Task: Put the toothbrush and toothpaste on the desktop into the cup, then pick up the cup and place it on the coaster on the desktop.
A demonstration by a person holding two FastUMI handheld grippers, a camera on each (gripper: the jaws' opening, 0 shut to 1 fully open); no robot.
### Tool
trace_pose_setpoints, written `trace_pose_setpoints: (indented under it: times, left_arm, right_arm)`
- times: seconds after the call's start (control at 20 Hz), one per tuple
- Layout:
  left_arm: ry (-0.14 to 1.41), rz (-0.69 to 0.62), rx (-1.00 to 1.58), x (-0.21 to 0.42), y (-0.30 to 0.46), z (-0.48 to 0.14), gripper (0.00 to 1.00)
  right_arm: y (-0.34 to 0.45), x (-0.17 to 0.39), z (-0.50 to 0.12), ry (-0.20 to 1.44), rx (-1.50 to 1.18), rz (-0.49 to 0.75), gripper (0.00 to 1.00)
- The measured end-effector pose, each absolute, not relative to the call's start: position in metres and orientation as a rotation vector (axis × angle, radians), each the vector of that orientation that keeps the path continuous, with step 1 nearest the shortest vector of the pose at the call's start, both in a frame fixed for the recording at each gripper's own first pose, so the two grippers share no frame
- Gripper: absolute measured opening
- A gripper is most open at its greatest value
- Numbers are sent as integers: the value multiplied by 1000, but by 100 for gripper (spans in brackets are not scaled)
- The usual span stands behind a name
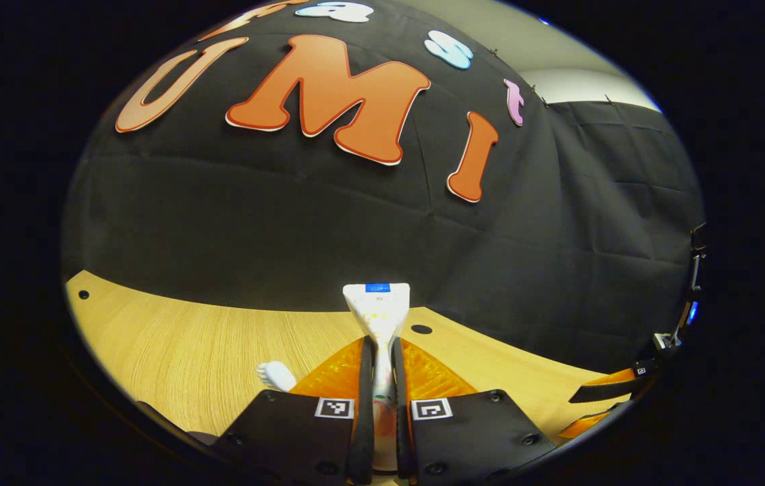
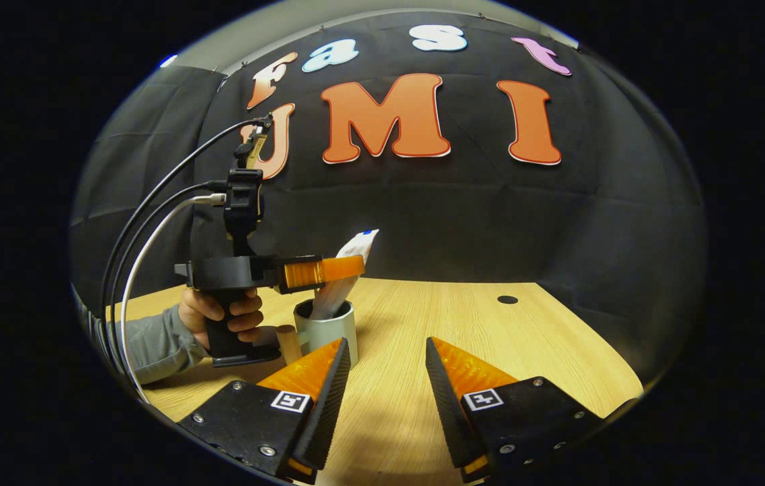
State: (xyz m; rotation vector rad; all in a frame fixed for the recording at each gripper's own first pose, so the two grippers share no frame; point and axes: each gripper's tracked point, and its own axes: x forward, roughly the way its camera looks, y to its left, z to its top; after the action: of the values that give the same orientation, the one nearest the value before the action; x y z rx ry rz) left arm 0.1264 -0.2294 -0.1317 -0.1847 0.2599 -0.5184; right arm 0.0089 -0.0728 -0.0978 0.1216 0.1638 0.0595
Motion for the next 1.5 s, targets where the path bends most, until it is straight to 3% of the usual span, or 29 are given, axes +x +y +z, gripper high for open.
trace_pose_setpoints:
  times: [0.5,0.55,0.7,0.85,1.05,1.1,1.5]
  left_arm:
    - [215,-571,-92,94,-221,-116,30]
    - [224,-583,-73,86,-220,-117,34]
    - [198,-587,-19,78,-214,-105,78]
    - [167,-565,10,68,-199,-90,81]
    - [154,-502,64,51,-171,-77,93]
    - [151,-475,72,49,-161,-76,100]
    - [82,-295,130,21,-92,-50,100]
  right_arm:
    - [-58,10,-100,177,117,72,68]
    - [-56,10,-99,181,113,73,68]
    - [-48,9,-94,175,100,82,68]
    - [-39,10,-91,176,98,90,67]
    - [-29,16,-96,211,77,86,67]
    - [-27,18,-97,222,68,78,68]
    - [-5,39,-88,307,76,64,68]
